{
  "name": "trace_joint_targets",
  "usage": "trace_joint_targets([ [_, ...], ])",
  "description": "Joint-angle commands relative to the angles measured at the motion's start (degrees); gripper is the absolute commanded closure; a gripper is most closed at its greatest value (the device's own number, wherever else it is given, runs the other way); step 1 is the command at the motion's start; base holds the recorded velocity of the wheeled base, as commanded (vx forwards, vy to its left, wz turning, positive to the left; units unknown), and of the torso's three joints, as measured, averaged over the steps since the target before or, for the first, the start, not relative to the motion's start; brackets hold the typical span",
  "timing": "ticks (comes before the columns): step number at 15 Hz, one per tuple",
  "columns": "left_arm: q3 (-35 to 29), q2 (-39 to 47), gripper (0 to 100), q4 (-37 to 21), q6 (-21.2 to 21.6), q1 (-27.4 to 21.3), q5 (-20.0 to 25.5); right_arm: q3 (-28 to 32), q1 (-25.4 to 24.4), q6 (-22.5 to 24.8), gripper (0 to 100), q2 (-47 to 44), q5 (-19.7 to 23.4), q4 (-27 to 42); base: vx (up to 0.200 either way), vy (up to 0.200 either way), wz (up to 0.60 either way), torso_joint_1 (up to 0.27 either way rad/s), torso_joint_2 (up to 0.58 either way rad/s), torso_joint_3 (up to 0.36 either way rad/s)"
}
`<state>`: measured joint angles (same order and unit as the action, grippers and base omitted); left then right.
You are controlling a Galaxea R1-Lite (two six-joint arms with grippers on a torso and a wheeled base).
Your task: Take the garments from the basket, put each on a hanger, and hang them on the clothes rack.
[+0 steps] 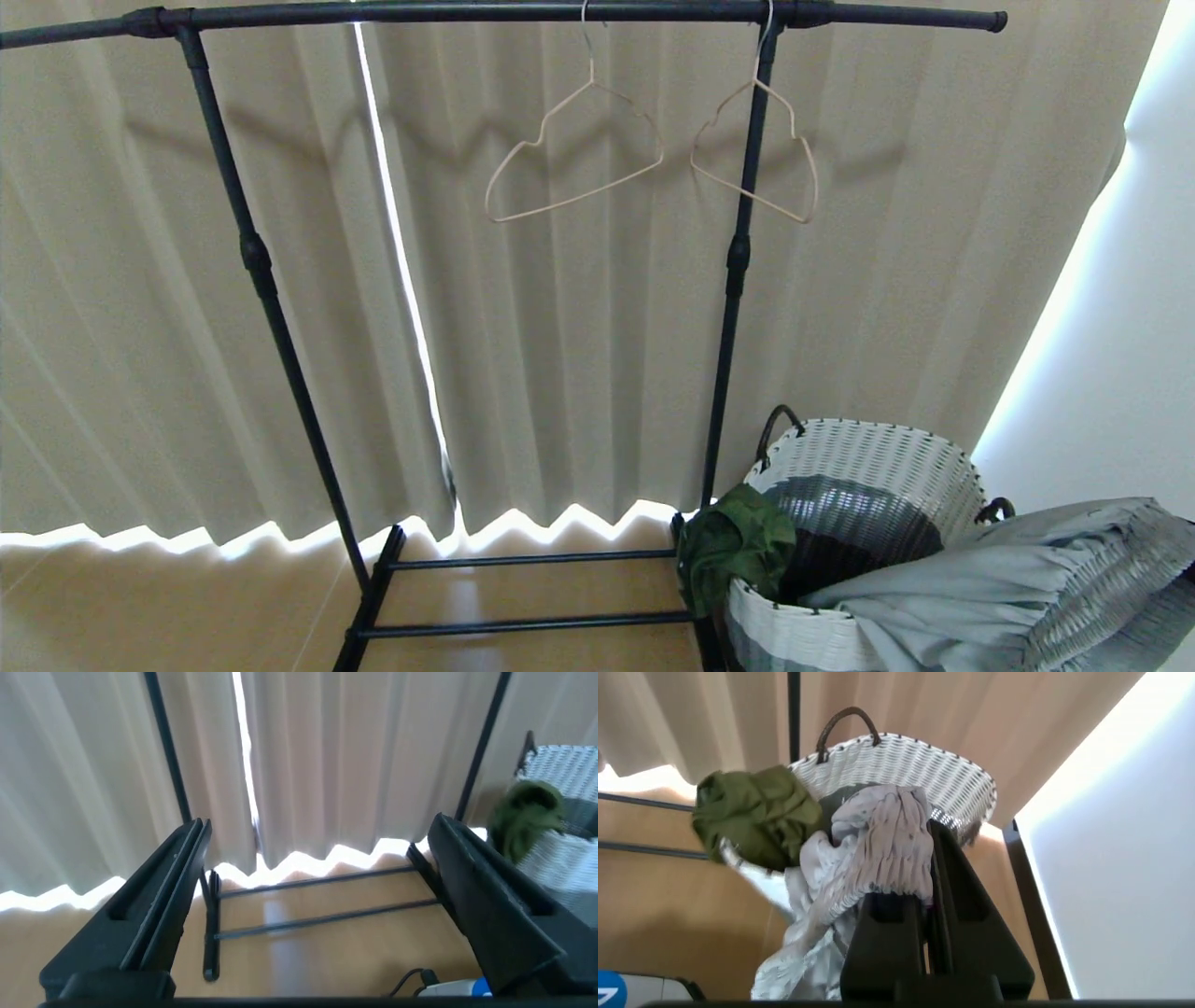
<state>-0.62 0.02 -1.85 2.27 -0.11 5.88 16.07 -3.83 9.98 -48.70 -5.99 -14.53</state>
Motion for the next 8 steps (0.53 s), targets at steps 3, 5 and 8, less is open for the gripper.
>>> trace_joint_targets([
  [3,0.01,-0.02,0,0.01,0.02,0.02,0.1,0.02,-0.04,0.04,100,0.89,0.01,-0.06,0.0,0.0,0.0,0.0,0.0,0.0],
  [5,0.01,-0.02,0,0.01,-0.07,0.02,0.1,0.02,-0.13,0.04,100,0.89,0.01,-0.06,0.0,0.0,0.0,0.0,0.0,0.0],
  [8,0.01,-0.02,0,0.01,-0.07,0.02,0.1,-0.16,-0.13,0.04,100,0.89,0.01,-0.06,0.0,0.067,0.0,0.001,0.0,0.001],
])
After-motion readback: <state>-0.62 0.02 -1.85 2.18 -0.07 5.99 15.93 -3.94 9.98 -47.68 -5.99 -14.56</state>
